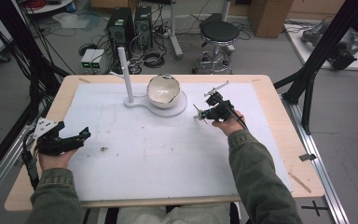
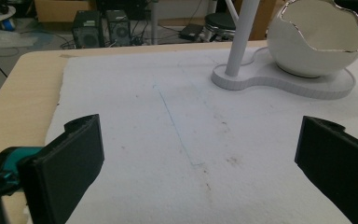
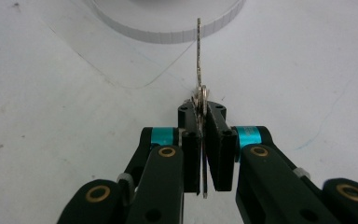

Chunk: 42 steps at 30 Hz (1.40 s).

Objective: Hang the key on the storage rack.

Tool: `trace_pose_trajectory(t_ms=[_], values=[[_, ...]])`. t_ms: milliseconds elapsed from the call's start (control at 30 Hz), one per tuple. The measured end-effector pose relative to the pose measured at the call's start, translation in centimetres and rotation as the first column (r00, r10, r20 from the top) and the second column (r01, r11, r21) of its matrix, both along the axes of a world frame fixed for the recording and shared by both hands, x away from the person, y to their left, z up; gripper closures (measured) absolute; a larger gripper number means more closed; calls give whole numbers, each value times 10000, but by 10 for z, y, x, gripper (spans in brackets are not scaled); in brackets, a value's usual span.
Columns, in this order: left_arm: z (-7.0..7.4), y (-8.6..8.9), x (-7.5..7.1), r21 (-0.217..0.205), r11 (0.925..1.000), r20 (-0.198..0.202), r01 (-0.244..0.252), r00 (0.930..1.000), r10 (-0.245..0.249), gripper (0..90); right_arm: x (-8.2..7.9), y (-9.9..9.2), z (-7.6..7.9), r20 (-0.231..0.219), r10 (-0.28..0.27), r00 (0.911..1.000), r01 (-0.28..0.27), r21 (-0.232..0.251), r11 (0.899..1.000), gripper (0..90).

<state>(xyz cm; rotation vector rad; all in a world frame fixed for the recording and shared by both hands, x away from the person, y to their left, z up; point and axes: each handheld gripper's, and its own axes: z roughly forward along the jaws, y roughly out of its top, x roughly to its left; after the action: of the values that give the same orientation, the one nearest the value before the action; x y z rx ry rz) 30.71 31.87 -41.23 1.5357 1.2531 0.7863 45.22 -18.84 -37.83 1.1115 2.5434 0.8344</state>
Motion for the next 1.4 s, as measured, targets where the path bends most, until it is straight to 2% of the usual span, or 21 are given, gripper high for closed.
trace_pose_trajectory(t_ms=[200, 400, 533, 700, 967, 1100, 1267, 1400], values=[[0, 0, 0, 2, 10000, -10, -2, 10000, 2, 17, -6, -2, 12, 193, -18, 9998, 9, 474, 9989, 852], [0, 0, 0, -42, 10000, 25, 5, 10000, -5, 17, -12, 3, 30, 476, 187, 9987, -224, 786, 9967, 852], [0, 0, 0, -88, 10000, 44, -14, 10000, 15, 17, -15, 8, 41, 623, 291, 9976, -368, 1252, 9914, 853], [0, 0, 1, -90, 10000, 52, -5, 10000, 6, 17, -19, 18, 51, 827, 600, 9948, -709, 1359, 9882, 852], [0, 1, 1, -122, 9999, 60, 3, 10000, -2, 17, -24, 37, 63, 889, 1002, 9910, -1132, 1561, 9812, 852], [0, 1, 1, -125, 9999, 60, 9, 10000, -8, 17, -25, 43, 68, 922, 1079, 9899, -1222, 1672, 9783, 852], [0, 1, 1, -144, 9999, 65, 13, 10000, -12, 17, -24, 50, 78, 920, 1038, 9903, -1212, 2098, 9702, 852], [0, 1, 1, -175, 9998, 87, 6, 10000, -5, 17, -23, 54, 82, 1010, 1068, 9891, -1261, 2102, 9695, 852]])
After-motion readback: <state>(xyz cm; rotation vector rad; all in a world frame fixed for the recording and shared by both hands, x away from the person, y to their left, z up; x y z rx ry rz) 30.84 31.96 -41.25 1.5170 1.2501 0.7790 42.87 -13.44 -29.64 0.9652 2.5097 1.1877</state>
